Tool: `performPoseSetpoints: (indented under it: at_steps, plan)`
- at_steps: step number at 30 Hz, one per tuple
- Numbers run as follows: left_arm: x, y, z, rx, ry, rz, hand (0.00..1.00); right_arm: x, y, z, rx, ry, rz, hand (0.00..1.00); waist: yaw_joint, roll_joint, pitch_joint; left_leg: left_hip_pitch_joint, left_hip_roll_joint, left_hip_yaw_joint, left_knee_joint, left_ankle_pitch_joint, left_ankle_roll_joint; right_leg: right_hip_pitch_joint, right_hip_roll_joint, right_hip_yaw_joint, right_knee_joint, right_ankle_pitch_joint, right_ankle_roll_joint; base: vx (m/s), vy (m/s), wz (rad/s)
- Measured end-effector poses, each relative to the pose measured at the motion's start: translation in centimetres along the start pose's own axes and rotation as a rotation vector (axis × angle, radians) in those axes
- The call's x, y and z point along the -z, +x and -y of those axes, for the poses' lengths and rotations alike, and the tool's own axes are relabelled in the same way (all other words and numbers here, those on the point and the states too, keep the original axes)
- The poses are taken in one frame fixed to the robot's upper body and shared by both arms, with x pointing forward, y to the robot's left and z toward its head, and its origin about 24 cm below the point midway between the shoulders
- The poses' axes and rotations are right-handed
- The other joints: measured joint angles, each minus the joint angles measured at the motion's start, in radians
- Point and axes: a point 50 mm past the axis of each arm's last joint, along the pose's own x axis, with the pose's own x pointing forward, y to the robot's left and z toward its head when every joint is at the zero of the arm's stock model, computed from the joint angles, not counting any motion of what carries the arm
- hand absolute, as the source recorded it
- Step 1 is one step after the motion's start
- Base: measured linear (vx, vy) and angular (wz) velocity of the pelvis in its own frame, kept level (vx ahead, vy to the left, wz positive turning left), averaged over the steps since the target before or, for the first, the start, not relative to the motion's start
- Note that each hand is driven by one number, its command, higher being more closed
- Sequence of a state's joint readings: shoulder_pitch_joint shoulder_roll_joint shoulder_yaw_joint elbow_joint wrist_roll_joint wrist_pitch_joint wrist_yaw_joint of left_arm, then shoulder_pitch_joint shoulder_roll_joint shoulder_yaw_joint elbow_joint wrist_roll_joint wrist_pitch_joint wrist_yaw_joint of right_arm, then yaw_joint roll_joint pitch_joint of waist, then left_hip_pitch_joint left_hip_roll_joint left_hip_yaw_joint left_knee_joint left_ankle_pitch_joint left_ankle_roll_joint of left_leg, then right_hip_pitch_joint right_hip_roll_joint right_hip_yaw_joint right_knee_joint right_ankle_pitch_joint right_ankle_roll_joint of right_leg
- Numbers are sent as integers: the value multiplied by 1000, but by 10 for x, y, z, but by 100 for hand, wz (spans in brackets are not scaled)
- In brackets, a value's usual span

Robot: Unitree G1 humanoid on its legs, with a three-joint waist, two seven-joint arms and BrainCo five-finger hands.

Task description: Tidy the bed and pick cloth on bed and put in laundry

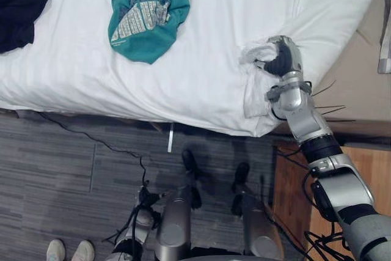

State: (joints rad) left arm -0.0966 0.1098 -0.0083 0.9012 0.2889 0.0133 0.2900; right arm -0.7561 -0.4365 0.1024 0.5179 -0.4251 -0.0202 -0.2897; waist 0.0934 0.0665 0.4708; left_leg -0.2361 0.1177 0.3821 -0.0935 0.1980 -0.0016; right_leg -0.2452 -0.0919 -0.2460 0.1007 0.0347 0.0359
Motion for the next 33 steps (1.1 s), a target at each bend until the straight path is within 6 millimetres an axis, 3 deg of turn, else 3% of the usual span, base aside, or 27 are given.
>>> performPoseSetpoints:
  at_steps: [1,2,7,11,13,16,19,21,22,23,24,26,30,33]
  plan:
    - [-1,0,0,0,-1,3,0,5,-3,3,11,3,-14,100,0,0,0,6,0,0,0,0,0,6,0,2,0,0,0,31,7,4]
    - [-1,0,0,-1,-2,7,0,18,-12,7,33,12,-53,0,-1,-1,-1,19,-1,0,-1,0,0,18,-1,5,0,-1,2,0,0,0]
    - [2,-1,1,4,-4,-7,0,76,-66,17,164,114,-294,0,-48,-11,-10,61,-17,7,-2,-7,-9,54,-16,21,5,-15,23,11,5,-4]
    - [11,-4,1,4,-3,-46,0,123,-137,-4,289,329,-630,0,-80,-60,-77,96,-16,33,-2,-21,-26,74,-14,50,-2,-15,27,60,-15,-20]
    - [13,-6,6,15,-13,-56,0,127,-150,-11,336,435,-700,0,-81,-65,-101,117,-14,41,-2,-27,-29,92,-12,58,-10,-16,29,61,-26,-15]
    - [19,-11,16,44,-53,-101,0,148,-189,-35,456,699,-957,0,-80,-62,-138,161,-10,59,-4,-44,-34,140,-7,59,-39,-17,29,72,-21,-6]
    - [27,-14,19,50,-70,-139,0,168,-260,-60,561,859,-1295,0,-82,-52,-152,173,-11,71,-4,-47,-32,152,-5,78,-45,-11,26,92,-19,-19]
    - [33,-16,19,43,-93,-169,0,177,-309,-57,689,867,-1472,0,-90,-45,-157,181,-12,86,-4,-47,-32,153,-6,94,-51,-7,27,82,-14,-24]
    - [35,-17,19,43,-92,-176,0,180,-318,-50,748,855,-1497,0,-99,-44,-157,185,-12,88,-4,-47,-33,154,-7,99,-51,-7,27,55,-18,-21]
    - [36,-17,19,43,-93,-180,0,184,-323,-37,823,831,-1491,0,-110,-44,-157,190,-11,90,-5,-49,-34,154,-6,106,-51,-6,28,34,-13,-24]
    - [35,-18,21,47,-96,-179,0,188,-322,-15,920,798,-1438,100,-114,-42,-158,196,-10,98,-9,-51,-35,154,-7,114,-52,-4,27,21,-9,-20]
    - [36,-19,23,52,-97,-181,0,189,-314,6,984,760,-1366,100,-122,-40,-161,196,0,98,-10,-59,-38,155,-6,116,-55,-4,28,0,-20,-10]
    - [40,-21,24,56,-96,-192,0,178,-270,64,1079,615,-1084,100,-131,-39,-165,188,10,97,-10,-64,-45,154,5,115,-72,6,28,-1,-8,-1]
    - [39,-21,24,60,-83,-175,0,163,-216,100,1045,484,-843,100,-130,-38,-165,164,11,84,-10,-61,-47,132,7,115,-73,15,22,0,0,0]
